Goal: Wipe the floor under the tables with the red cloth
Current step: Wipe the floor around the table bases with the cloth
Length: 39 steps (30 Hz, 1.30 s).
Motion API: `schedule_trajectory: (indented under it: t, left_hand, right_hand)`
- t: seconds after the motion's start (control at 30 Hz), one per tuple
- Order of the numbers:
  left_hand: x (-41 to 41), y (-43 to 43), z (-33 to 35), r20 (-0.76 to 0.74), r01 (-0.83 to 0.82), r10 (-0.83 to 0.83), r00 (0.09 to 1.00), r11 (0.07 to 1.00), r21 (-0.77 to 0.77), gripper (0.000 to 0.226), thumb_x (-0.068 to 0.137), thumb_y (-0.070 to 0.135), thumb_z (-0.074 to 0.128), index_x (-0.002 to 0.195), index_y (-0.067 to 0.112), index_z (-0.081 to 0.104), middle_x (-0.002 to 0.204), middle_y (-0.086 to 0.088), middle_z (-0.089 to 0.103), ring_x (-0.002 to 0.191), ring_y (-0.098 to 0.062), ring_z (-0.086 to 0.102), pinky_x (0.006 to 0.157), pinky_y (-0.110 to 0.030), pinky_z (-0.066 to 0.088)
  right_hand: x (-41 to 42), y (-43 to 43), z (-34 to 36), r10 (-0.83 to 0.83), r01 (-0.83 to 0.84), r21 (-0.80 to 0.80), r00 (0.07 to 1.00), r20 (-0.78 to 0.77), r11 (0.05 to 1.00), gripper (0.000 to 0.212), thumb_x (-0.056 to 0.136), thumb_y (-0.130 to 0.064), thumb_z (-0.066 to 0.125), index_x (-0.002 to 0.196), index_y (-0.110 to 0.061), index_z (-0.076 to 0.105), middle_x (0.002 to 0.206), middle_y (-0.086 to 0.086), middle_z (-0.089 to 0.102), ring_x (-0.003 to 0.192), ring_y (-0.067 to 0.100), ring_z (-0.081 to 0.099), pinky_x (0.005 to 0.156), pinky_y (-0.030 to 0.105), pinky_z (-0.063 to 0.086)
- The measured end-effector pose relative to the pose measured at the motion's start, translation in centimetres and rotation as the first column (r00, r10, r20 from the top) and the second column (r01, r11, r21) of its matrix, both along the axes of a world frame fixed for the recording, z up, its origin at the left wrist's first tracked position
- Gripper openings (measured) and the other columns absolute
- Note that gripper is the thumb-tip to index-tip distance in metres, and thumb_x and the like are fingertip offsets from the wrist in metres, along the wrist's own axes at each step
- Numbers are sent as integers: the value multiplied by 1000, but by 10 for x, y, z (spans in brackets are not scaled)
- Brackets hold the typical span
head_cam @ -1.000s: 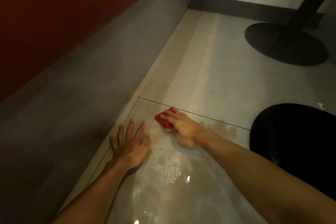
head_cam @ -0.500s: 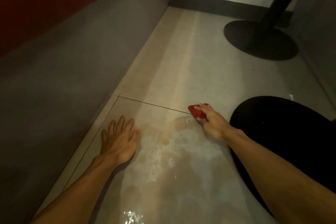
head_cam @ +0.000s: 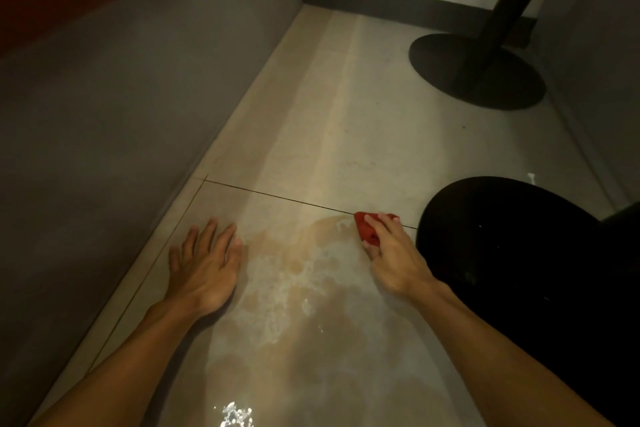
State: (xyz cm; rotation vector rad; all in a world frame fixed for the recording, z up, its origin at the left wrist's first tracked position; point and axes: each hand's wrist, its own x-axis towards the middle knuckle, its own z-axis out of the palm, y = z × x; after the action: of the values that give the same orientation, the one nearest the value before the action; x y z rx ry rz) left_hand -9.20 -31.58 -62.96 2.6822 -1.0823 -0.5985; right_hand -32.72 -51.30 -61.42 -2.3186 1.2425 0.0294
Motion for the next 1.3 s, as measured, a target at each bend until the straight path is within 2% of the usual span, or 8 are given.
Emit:
schedule_trajectory:
  t: [0.13, 0.3, 0.5, 0.63, 0.8, 1.0, 1.13, 1.3]
  left_hand:
    - [2, 3, -1, 9, 11, -11, 1000, 1000, 2, 58, 96, 57, 3, 152, 43, 8, 162, 12, -8, 149, -16, -10, 119, -45, -5]
    - [1, 0, -3, 11, 1, -1, 1000, 1000, 17, 58, 96, 57, 4, 152, 43, 8, 162, 12, -8, 148, -16, -10, 119, -45, -5]
    - [3, 1, 0, 12, 1, -2, 1000, 1000, 15, 55, 98, 55, 6, 152, 43, 9, 162, 12, -6, 149, -16, -9, 119, -44, -5]
    - [5, 3, 0, 10, 15, -16, 1000, 1000, 21, 56, 98, 55, 6, 152, 42, 8, 162, 12, -6, 149, -16, -8, 120, -44, -4]
    - [3, 2, -1, 3, 17, -17, 1000, 1000, 20, 56, 98, 55, 6, 152, 42, 9, 162, 12, -6, 149, -17, -8, 119, -44, -4]
    - [1, 0, -1, -14, 2, -1, 1000, 1000, 28, 55, 98, 56, 7, 151, 43, 10, 162, 12, -7, 148, -17, -10, 119, -44, -6]
    - [2, 0, -3, 0, 2, -2, 1000, 1000, 31, 55, 98, 55, 8, 152, 43, 12, 163, 11, -5, 149, -19, -7, 119, -44, -4]
    - [3, 1, -3, 6, 20, -20, 1000, 999, 33, 56, 97, 56, 5, 152, 44, 9, 162, 11, -6, 149, -18, -7, 120, -45, -3]
  right_hand:
    - [-1, -2, 3, -42, 39, -33, 995, -88, 999, 56, 104, -33, 36, 154, -23, 15, 163, 4, 8, 150, 28, -1, 120, 46, 12]
    - [32, -8, 6, -160, 160, -17, 986, -44, 987, 57, 103, -37, 33, 153, -14, 17, 161, 13, 10, 148, 37, -3, 121, 47, 9]
    - [46, 14, 5, 92, -92, 24, 996, 7, 995, 57, 103, -34, 39, 154, -20, 19, 163, 7, 6, 150, 30, -5, 122, 39, 8]
    - [19, 12, 7, 206, -205, 20, 978, -44, 979, 56, 103, -35, 39, 154, -26, 19, 164, 1, 6, 150, 22, -3, 121, 37, 3]
    - [-3, 1, 17, 136, -137, 1, 986, -99, 991, 53, 103, -35, 38, 153, -27, 21, 163, -1, 9, 150, 23, -1, 120, 37, 3]
    - [39, 9, 16, 29, -32, -27, 996, -81, 999, 54, 103, -35, 37, 150, -13, 25, 160, 13, 14, 146, 36, 7, 118, 42, 14]
    - [71, 29, 13, 106, -106, 4, 994, -35, 994, 54, 102, -35, 39, 150, -14, 26, 160, 15, 13, 147, 38, 4, 120, 43, 13]
    - [56, 40, 9, 271, -271, 14, 961, -50, 963, 57, 101, -29, 43, 153, -22, 21, 163, 5, 7, 150, 27, -1, 121, 37, 6]
